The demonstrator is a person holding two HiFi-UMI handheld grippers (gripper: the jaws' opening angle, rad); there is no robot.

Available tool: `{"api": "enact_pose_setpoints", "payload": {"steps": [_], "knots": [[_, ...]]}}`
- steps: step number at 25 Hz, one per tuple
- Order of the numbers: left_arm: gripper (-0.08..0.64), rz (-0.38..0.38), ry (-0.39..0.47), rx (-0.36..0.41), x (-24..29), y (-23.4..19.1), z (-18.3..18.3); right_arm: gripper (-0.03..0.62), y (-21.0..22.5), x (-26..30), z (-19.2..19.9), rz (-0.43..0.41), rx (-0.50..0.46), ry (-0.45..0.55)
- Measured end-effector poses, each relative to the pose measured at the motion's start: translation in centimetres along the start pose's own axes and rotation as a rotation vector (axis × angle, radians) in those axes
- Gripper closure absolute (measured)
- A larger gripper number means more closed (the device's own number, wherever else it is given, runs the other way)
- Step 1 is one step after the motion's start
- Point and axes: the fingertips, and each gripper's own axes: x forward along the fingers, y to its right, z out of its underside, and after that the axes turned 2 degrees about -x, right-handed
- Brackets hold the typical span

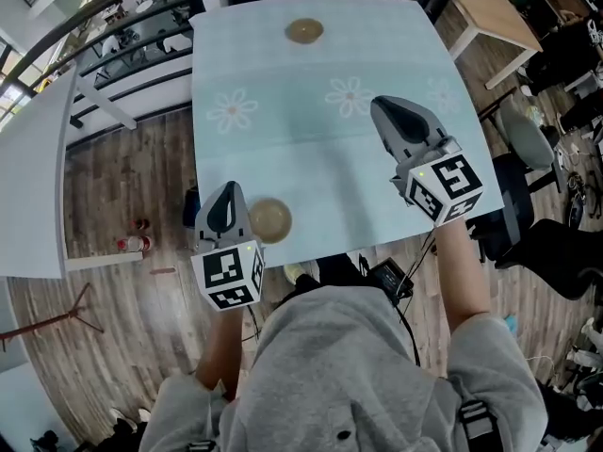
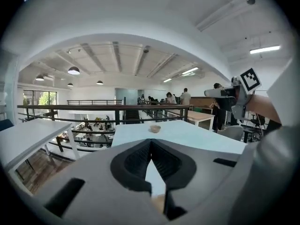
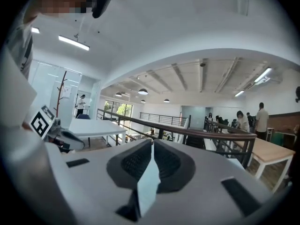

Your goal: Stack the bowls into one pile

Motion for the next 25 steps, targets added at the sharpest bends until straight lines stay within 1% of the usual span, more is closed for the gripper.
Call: {"api": "enact_pose_setpoints", "payload": {"steps": [2, 5, 7, 9, 14, 20, 23, 25], "knots": [[0.545, -0.015, 0.002, 0.003, 0.5, -0.2, -0.7, 0.555, 2.6, 0.3, -2.3, 0.020, -0.021, 0.033], [0.545, -0.037, 0.008, 0.008, 1.6, -0.6, -1.9, 0.555, 5.7, 1.4, -5.3, 0.047, -0.109, 0.057], [0.545, -0.050, 0.010, 0.010, 2.4, -0.9, -2.5, 0.555, 7.0, 2.4, -6.3, 0.049, -0.152, 0.065], [0.545, -0.060, 0.009, 0.009, 3.4, -1.2, -3.0, 0.555, 7.9, 3.7, -6.4, 0.042, -0.168, 0.064], [0.545, -0.076, -0.014, 0.007, 6.4, -1.7, -3.7, 0.554, 9.5, 7.9, -3.8, 0.004, -0.155, 0.023], [0.545, -0.095, -0.045, -0.006, 9.6, -2.5, -3.6, 0.552, 11.1, 13.1, 0.0, -0.039, -0.186, -0.052], [0.545, -0.108, -0.068, -0.011, 11.1, -3.0, -3.1, 0.552, 12.1, 15.6, 1.9, -0.063, -0.189, -0.086], [0.545, -0.116, -0.085, -0.007, 12.2, -3.5, -2.5, 0.552, 12.7, 17.5, 3.3, -0.077, -0.211, -0.113]]}}
